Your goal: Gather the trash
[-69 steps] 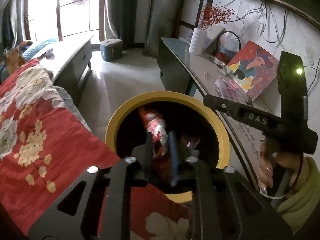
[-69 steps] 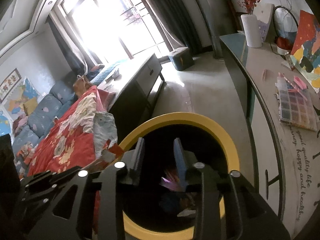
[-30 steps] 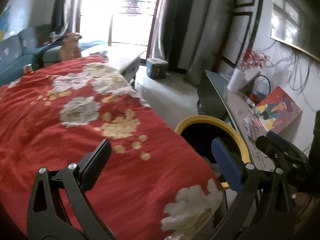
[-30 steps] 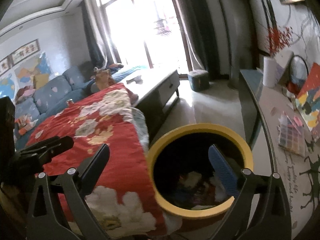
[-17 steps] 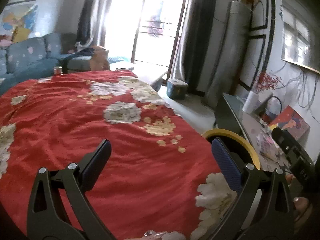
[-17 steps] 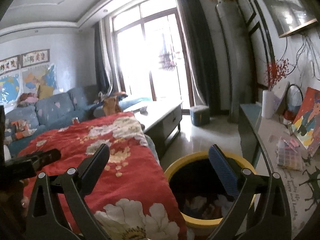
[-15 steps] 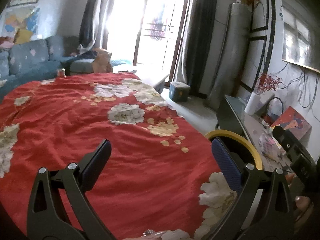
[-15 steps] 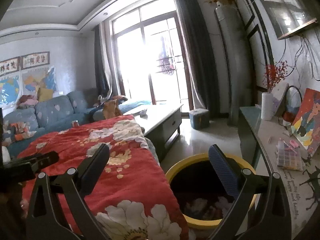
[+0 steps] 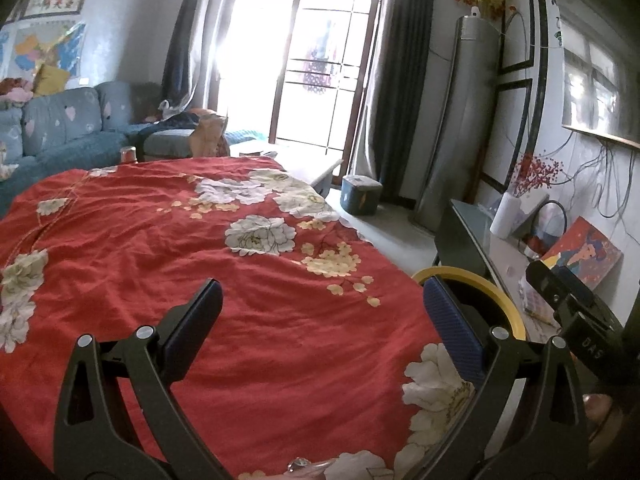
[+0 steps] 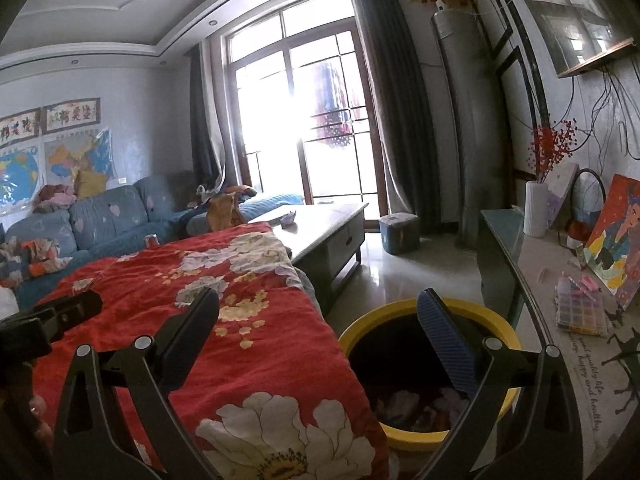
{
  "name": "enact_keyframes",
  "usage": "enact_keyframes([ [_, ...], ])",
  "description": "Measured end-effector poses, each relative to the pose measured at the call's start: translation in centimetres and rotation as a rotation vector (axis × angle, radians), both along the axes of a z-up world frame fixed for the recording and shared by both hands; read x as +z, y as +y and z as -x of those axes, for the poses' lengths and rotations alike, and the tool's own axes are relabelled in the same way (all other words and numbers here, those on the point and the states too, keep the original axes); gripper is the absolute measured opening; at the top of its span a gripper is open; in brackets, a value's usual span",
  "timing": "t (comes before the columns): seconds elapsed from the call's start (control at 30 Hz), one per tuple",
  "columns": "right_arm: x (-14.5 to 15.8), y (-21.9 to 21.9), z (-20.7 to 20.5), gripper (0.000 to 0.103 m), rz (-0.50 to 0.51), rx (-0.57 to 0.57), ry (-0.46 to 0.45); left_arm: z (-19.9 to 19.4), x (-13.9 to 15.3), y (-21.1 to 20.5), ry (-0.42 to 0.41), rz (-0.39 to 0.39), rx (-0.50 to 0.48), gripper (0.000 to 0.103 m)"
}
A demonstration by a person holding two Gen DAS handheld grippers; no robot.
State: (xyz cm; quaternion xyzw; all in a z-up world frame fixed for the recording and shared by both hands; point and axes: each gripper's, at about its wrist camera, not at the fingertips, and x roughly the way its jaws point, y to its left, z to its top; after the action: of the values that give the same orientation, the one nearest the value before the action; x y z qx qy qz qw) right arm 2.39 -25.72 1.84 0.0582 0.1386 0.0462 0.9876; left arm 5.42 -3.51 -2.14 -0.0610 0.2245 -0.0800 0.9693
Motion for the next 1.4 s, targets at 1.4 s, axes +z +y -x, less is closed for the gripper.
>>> enact_keyframes([
  [1.4,-0.73,0.21,-0.03,0.096,-0.006,0.011,0.013,0.05,-0.69,-0.63,0.014,-0.026,-0.001,0.092],
])
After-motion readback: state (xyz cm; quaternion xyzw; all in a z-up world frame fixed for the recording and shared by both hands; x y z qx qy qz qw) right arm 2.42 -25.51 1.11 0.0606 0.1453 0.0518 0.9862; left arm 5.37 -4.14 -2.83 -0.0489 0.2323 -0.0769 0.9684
